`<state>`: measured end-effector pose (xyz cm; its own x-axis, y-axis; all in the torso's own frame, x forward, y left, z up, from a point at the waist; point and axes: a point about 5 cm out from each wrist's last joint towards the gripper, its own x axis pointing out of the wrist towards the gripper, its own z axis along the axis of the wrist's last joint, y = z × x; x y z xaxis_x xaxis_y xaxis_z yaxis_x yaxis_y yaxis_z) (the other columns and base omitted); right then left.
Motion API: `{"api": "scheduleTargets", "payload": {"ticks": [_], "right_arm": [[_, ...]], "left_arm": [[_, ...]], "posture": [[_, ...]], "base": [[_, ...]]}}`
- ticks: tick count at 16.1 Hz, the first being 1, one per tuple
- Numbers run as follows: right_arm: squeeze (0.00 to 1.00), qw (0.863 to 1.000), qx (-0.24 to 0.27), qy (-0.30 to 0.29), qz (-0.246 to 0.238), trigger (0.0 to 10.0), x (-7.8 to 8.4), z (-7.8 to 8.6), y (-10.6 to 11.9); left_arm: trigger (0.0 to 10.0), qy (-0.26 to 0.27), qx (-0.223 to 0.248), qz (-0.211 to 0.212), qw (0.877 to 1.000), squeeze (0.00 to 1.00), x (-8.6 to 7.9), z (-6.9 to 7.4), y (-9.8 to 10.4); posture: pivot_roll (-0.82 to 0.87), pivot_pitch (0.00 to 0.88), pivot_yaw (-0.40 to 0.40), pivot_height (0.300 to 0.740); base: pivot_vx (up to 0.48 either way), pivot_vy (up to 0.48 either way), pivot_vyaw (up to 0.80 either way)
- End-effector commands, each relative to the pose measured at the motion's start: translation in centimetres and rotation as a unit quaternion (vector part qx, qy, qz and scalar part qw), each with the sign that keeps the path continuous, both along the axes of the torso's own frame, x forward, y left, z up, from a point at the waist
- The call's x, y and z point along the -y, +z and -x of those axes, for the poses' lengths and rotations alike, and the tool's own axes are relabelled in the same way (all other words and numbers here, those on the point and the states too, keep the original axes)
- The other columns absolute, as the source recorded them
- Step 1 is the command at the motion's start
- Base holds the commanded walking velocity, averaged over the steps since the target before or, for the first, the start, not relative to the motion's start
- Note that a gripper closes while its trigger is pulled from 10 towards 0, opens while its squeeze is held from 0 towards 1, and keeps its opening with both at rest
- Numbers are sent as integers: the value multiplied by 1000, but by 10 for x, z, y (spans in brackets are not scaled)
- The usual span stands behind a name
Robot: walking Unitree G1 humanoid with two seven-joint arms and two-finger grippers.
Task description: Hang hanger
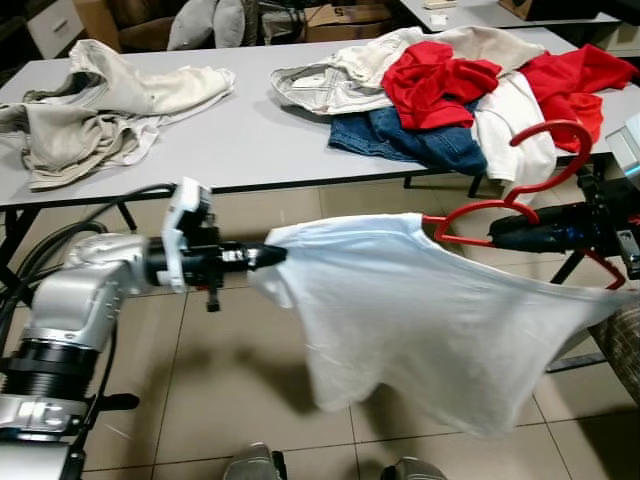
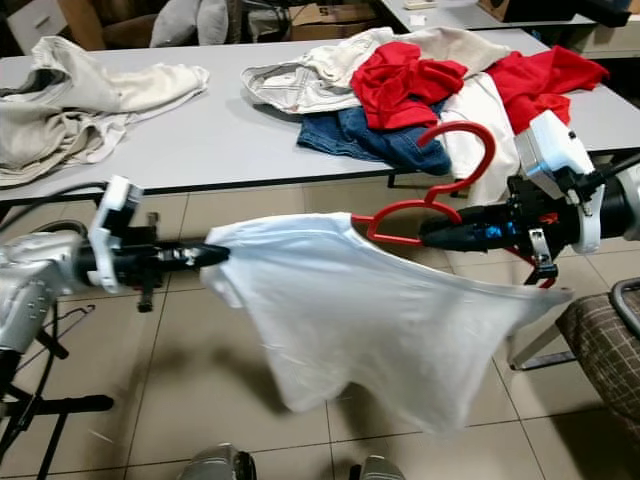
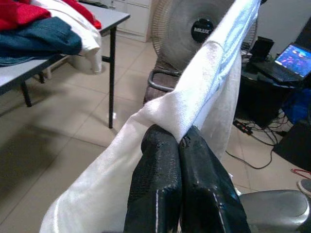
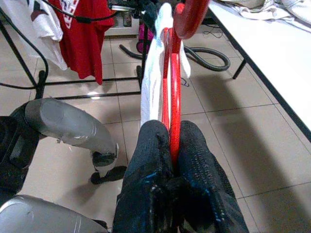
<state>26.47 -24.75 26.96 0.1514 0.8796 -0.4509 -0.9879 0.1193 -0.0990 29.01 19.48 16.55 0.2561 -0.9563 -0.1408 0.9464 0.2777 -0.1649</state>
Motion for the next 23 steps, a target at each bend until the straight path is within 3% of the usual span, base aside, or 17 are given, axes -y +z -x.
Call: {"api": "scheduleTargets", "payload": {"ticks": [1, 10, 16, 23], "right_arm": [[0, 1000, 17, -8, -3, 0, 5, 2, 8], [0, 1000, 13, -5, -2, 0, 6, 1, 10], [0, 1000, 17, -9, -4, 0, 8, 1, 12], [0, 1000, 16, -8, -5, 0, 8, 1, 13]], "left_arm": [[0, 27, -1, -2, 1000, 0, -14, 0, 3], [0, 109, 18, 19, 994, 0, -42, -5, 9], [0, 139, -6, 21, 990, 0, -48, -3, -6], [0, 211, -11, 26, 977, 0, -59, -1, -24]], "posture": [[-137, 0, 84, 740], [-129, 0, 68, 740], [-133, 0, 70, 740], [-133, 0, 55, 740]], "base": [[0, 0, 0], [0, 0, 0], [0, 0, 0], [0, 0, 0]]}}
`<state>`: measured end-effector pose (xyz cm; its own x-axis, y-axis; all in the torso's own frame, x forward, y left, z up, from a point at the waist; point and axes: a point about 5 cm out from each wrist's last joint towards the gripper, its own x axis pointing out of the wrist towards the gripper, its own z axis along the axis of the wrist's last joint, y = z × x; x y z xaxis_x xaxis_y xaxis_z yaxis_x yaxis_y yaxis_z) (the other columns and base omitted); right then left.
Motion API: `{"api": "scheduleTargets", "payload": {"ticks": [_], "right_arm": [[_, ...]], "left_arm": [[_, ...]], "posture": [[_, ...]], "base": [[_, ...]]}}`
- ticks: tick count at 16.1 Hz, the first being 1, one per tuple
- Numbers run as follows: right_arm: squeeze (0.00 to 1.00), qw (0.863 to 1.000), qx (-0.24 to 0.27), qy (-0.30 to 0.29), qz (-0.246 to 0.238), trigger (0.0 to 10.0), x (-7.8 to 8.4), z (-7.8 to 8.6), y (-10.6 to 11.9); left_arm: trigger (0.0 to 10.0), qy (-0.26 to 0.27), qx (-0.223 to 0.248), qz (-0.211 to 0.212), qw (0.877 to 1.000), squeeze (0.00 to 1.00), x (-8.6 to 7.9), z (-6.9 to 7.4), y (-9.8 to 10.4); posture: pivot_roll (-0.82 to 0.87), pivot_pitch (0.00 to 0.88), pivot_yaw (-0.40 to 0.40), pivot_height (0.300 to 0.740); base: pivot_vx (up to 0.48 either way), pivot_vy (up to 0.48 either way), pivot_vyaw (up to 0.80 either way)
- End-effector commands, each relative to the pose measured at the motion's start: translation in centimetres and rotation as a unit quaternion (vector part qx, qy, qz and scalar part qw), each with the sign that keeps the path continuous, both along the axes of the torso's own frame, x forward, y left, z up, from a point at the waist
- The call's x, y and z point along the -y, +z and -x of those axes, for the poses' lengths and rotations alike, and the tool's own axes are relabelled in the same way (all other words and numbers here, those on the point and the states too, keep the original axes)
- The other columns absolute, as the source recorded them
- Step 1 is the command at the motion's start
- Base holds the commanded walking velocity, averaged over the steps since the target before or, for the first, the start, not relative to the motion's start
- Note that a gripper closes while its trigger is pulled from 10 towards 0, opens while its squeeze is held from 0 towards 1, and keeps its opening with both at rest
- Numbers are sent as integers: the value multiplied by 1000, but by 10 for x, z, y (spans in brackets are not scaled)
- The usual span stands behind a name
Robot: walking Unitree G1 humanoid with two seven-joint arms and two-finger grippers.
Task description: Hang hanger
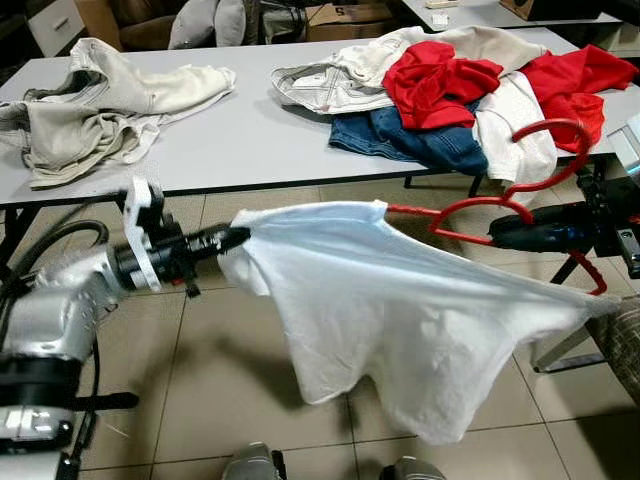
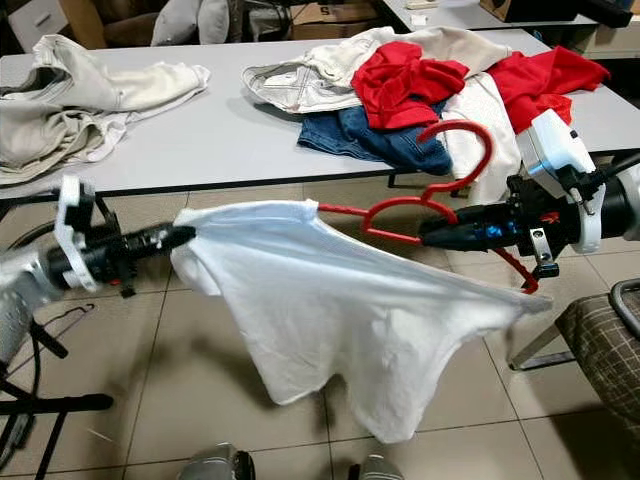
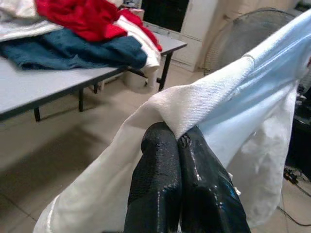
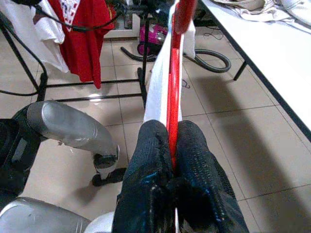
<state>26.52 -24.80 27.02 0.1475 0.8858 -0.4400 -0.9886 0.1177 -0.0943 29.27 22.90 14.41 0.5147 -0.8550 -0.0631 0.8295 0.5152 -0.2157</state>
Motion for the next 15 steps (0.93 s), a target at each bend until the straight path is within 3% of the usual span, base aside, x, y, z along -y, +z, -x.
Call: {"api": "scheduleTargets", "payload": {"ticks": [1, 2, 3, 4, 7, 11, 12, 14, 15], "right_arm": [[0, 1000, 16, -7, 1, 0, 6, 0, 12], [0, 1000, 13, 0, -1, 0, 2, -2, 10], [0, 1000, 12, 3, -1, 0, 0, -3, 9], [0, 1000, 11, 4, 0, 0, -3, -6, 6], [0, 1000, 14, -4, 7, 0, -8, -14, -2], [0, 999, 18, -27, 25, 0, -7, -21, -9], [0, 999, 17, -24, 30, 0, -7, -22, -10], [0, 999, 18, -18, 34, 0, -8, -22, -10], [0, 999, 18, -11, 35, 0, -11, -22, -11]], "left_arm": [[0, 69, -10, -22, 997, 0, -23, 2, -5], [10000, 39, -10, -25, 999, 0, -12, 6, -4], [10000, 25, -11, -17, 999, 0, -7, 7, -2], [10000, 14, -7, -12, 1000, 1000, -2, 7, 1], [10000, -6, 3, -11, 1000, 1000, 3, 10, 7], [10000, 27, 10, -22, 999, 1000, -20, 13, 18], [10000, 40, 29, -9, 999, 1000, -26, 9, 32], [10000, 32, 42, -1, 999, 1000, -24, 6, 43], [10000, 8, 48, 3, 999, 1000, -14, 3, 52]], "posture": [[-131, 0, 48, 740], [-123, 0, 36, 740], [-121, 0, 32, 740], [-117, 0, 27, 740], [-103, 0, 13, 740], [-93, 0, 5, 740], [-91, 0, 3, 740], [-91, 0, 3, 740], [-84, 0, -3, 740]], "base": [[0, 0, 0], [0, 0, 0], [0, 0, 0], [0, 0, 0], [0, 0, 0], [0, 0, 0], [0, 0, 0], [0, 0, 0], [0, 0, 0]]}}
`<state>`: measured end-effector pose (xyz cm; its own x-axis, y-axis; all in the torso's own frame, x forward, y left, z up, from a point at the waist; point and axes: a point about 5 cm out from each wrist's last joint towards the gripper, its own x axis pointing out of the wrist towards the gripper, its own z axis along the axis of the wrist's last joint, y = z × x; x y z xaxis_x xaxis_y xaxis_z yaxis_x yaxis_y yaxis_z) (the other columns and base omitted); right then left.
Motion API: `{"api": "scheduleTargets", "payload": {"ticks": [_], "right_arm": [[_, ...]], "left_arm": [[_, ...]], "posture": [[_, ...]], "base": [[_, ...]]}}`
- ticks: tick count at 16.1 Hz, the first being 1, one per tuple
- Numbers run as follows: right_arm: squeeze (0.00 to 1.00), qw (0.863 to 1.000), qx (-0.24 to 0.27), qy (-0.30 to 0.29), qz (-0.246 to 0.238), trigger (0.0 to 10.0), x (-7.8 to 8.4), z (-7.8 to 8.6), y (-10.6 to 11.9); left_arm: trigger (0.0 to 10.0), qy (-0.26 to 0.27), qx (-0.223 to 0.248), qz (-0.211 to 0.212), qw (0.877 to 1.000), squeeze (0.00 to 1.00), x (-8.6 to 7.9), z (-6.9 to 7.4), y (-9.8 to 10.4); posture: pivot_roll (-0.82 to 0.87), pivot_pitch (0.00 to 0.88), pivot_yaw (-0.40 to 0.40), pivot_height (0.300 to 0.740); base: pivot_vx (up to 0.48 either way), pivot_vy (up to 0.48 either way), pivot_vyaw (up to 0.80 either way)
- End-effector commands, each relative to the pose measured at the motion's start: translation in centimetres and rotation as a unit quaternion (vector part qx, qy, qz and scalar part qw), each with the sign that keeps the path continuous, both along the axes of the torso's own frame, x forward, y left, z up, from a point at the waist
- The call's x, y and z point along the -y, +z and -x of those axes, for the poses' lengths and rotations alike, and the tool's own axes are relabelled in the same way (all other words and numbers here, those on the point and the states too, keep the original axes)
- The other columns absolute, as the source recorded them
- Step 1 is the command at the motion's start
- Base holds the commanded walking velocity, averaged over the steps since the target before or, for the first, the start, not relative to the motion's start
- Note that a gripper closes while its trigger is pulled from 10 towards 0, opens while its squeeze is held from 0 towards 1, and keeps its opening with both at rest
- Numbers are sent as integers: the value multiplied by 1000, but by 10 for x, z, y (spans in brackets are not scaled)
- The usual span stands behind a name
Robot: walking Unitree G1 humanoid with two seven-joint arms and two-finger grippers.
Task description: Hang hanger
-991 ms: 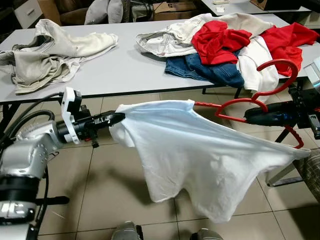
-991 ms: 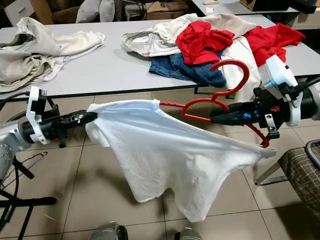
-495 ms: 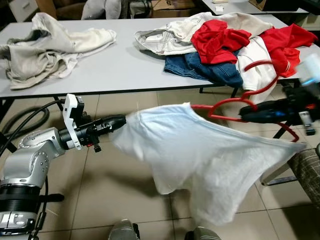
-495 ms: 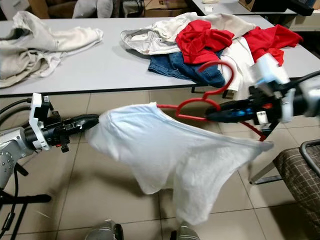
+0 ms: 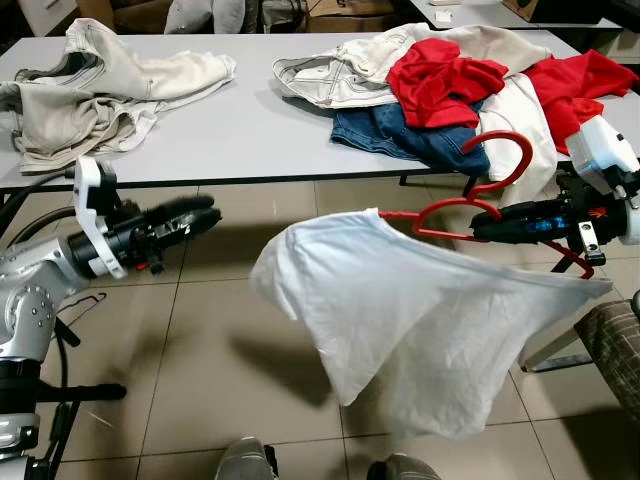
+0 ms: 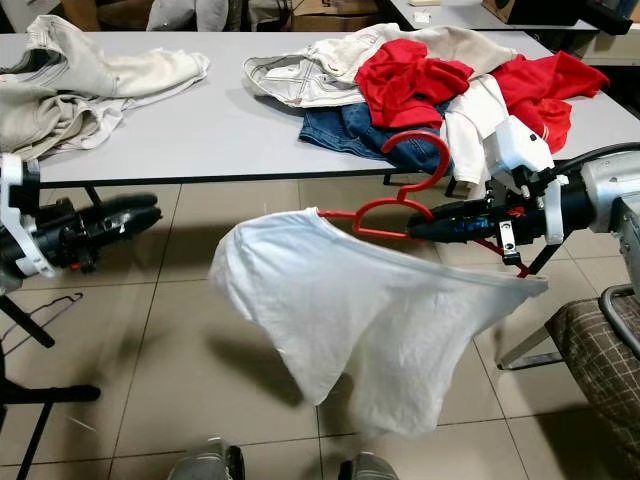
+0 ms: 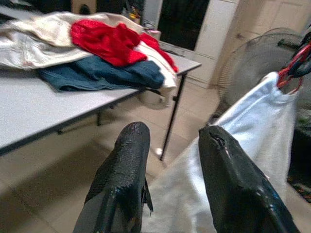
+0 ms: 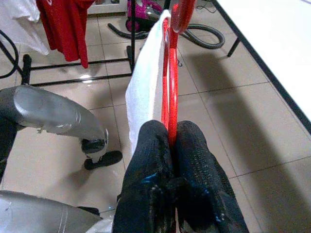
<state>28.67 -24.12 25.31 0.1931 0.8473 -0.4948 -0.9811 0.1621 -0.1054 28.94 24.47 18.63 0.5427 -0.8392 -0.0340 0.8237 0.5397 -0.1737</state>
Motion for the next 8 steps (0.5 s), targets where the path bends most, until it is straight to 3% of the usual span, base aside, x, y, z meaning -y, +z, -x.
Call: {"api": "scheduleTargets", "payload": {"ticks": [1, 2, 3, 6, 8], "right_arm": [[0, 999, 18, 33, 2, 0, -13, -1, 6], [0, 999, 20, 38, 3, 0, -17, -1, 5], [0, 999, 24, 45, 5, 0, -22, -2, 4], [0, 997, 30, 62, 16, 0, -35, 0, -2], [0, 997, 31, 66, 20, 0, -39, -1, -5]], "left_arm": [[10000, -78, 18, -21, 997, 1000, 35, -7, 22], [10000, -101, 24, -43, 994, 1000, 48, -9, 24], [10000, -127, 32, -38, 991, 1000, 66, -13, 27], [10000, -202, 35, 3, 979, 1000, 106, -16, 40], [10000, -265, 11, 19, 964, 1000, 120, -11, 47]], "posture": [[-85, 0, 5, 740], [-89, 0, 13, 740], [-93, 0, 19, 740], [-105, 0, 39, 740], [-107, 0, 42, 740]], "base": [[0, 0, 0], [0, 0, 0], [0, 0, 0], [0, 0, 0], [0, 0, 0]]}}
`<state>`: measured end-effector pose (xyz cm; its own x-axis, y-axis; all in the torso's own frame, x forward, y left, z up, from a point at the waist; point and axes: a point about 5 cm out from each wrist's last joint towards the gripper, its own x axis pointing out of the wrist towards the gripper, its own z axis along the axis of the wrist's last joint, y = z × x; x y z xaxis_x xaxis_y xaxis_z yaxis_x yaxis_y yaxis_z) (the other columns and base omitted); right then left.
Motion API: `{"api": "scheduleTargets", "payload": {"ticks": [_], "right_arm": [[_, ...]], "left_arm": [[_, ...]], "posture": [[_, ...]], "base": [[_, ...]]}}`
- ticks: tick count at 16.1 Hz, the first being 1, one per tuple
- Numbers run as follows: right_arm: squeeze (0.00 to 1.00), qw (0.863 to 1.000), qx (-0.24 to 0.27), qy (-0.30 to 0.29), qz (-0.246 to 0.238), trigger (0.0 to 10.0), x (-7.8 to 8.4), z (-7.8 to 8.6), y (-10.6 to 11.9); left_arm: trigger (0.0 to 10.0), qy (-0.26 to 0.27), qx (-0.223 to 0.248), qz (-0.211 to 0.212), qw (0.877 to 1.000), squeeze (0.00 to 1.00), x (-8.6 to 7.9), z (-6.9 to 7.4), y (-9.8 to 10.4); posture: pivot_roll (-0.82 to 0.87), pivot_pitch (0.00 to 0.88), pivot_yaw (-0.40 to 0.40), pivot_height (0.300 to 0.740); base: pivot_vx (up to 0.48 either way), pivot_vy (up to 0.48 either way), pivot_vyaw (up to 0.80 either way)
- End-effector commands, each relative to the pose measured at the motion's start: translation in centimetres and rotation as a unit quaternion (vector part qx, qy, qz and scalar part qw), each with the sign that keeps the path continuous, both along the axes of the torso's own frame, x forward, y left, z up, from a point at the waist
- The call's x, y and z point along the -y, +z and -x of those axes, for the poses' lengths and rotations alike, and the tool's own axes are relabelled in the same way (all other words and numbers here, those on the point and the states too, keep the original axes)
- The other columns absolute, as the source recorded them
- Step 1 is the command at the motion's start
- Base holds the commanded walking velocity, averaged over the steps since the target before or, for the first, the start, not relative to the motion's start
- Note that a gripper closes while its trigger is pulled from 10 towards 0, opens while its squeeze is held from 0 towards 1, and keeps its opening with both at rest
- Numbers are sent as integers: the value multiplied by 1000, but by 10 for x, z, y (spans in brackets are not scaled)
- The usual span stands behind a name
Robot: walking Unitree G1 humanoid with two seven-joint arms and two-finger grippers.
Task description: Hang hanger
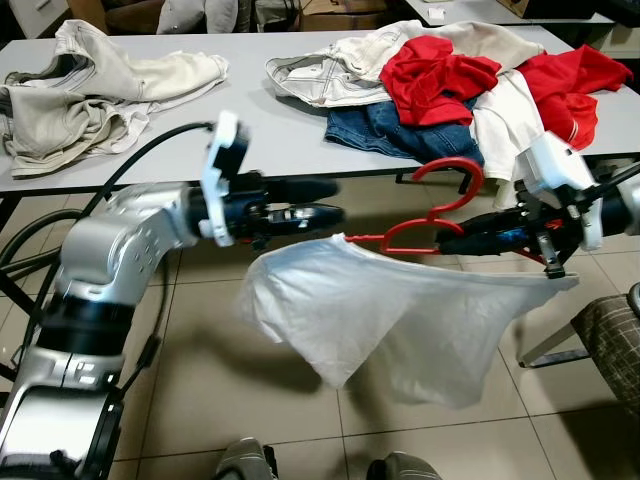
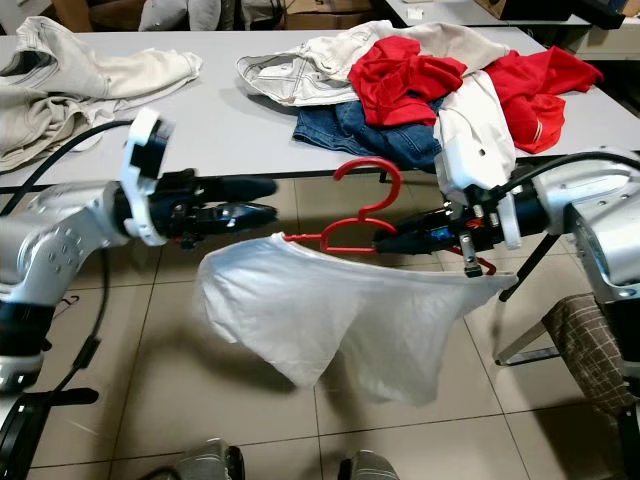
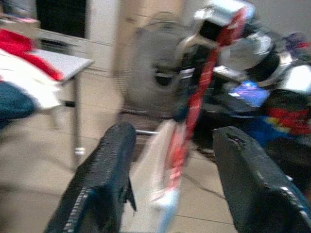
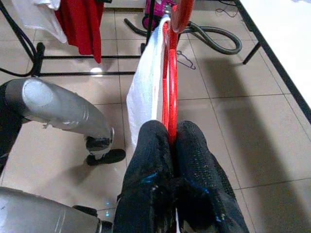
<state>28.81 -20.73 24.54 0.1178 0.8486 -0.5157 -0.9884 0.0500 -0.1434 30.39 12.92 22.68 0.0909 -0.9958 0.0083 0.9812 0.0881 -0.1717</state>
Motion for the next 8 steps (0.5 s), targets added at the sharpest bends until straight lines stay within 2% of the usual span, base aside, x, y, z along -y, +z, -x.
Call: {"api": "scheduleTargets", "payload": {"ticks": [1, 3, 4, 5, 8], "right_arm": [[0, 1000, 14, 12, 4, 0, -5, 1, 2], [0, 1000, 16, 13, 5, 0, -7, 0, 1], [0, 1000, 16, 13, 6, 0, -8, 0, 1], [0, 1000, 18, 12, 7, 0, -9, 0, 0], [0, 1000, 20, 15, 4, 0, -13, -1, -1]], "left_arm": [[10000, -39, -4, 2, 999, 1000, 8, 5, 7], [10000, -38, -31, -10, 999, 1000, 24, 5, 0], [10000, -42, -36, -14, 998, 306, 29, 7, -3], [10000, -46, -43, -27, 998, 0, 41, 12, -11], [10000, 2, -28, -66, 997, 0, 52, 5, -22]], "posture": [[-107, 0, 42, 740], [-113, 0, 49, 740], [-113, 0, 49, 740], [-113, 0, 49, 740], [-113, 0, 49, 740]], "base": [[0, 0, 0], [0, 0, 0], [0, 0, 0], [0, 0, 0], [0, 0, 0]]}}
